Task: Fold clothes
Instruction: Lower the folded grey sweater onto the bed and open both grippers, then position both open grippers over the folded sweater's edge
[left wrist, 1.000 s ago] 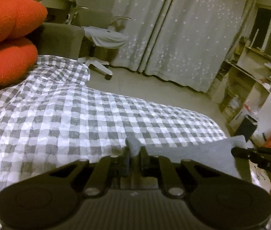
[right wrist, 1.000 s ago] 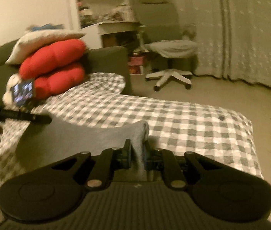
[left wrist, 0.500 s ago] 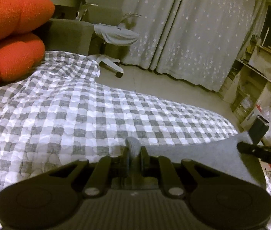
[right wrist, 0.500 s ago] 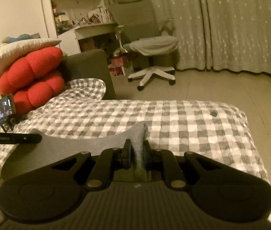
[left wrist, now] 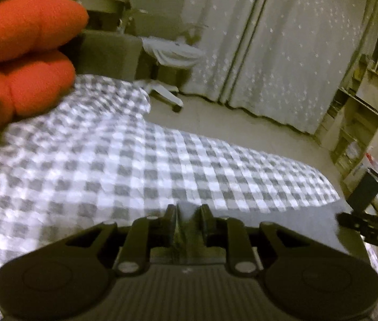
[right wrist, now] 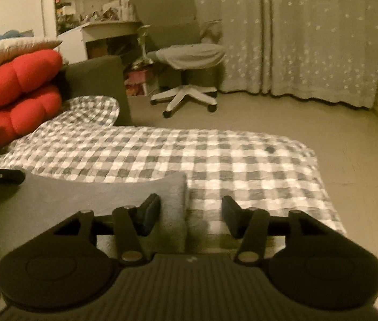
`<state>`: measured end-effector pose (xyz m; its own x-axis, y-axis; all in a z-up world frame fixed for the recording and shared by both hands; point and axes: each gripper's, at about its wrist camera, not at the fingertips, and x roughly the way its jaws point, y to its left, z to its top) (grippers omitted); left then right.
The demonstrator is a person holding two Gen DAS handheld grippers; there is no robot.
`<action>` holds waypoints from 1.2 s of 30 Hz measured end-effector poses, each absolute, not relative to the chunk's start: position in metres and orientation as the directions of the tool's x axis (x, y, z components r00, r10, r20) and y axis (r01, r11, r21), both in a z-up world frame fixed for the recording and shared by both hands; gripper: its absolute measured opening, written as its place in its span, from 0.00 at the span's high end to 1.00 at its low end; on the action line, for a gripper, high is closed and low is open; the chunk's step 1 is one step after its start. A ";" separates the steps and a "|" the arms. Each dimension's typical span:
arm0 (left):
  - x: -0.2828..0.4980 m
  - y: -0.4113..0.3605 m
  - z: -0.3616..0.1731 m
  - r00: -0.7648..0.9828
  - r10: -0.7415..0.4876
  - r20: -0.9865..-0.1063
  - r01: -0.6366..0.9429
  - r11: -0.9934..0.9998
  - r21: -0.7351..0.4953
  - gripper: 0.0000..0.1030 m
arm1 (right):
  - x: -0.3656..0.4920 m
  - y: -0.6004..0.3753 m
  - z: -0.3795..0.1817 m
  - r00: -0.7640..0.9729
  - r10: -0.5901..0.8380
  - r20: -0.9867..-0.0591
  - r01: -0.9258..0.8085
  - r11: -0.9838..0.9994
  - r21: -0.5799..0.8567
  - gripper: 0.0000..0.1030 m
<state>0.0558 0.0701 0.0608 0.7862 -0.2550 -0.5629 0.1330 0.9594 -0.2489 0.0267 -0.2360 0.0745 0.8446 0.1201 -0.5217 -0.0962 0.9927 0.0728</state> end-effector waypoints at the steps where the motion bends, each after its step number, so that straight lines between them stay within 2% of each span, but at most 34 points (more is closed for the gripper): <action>1: 0.053 0.072 0.065 0.797 -0.243 -0.552 0.123 0.962 -0.245 0.81 | 0.023 -0.237 0.077 0.856 0.100 -0.507 -0.080 0.995 0.062 0.47; 6: 0.035 0.066 0.077 0.834 -0.235 -0.499 0.140 0.965 -0.221 0.81 | 0.001 -0.238 0.091 0.916 -0.016 -0.400 0.017 1.000 0.000 0.46; 10: 0.022 0.043 0.073 0.827 -0.287 -0.484 0.222 0.957 -0.189 0.81 | -0.011 -0.232 0.098 0.934 0.064 -0.351 -0.046 0.997 0.058 0.49; 11: 0.020 0.038 0.071 0.824 -0.296 -0.483 0.238 0.955 -0.179 0.81 | -0.013 -0.228 0.099 0.933 0.105 -0.345 -0.085 0.994 0.074 0.55; 12: 0.019 0.033 0.069 0.821 -0.305 -0.483 0.254 0.952 -0.169 0.81 | -0.016 -0.224 0.099 0.929 0.137 -0.345 -0.115 0.990 0.083 0.72; 13: 0.017 0.027 0.067 0.818 -0.314 -0.483 0.270 0.949 -0.160 0.81 | -0.017 -0.218 0.099 0.925 0.154 -0.347 -0.132 0.987 0.087 0.80; 18: 0.020 0.013 0.050 0.802 -0.300 -0.516 0.286 0.952 -0.108 0.81 | -0.014 -0.188 0.081 0.871 0.246 -0.425 -0.232 0.969 0.085 0.81; 23: 0.024 0.013 0.040 0.789 -0.263 -0.555 0.252 0.963 -0.099 0.81 | -0.004 -0.173 0.061 0.827 0.247 -0.506 -0.261 0.964 0.043 0.81; 36: 0.028 0.017 0.038 0.786 -0.261 -0.560 0.237 0.964 -0.118 0.81 | -0.004 -0.174 0.059 0.820 0.238 -0.520 -0.238 0.969 0.069 0.84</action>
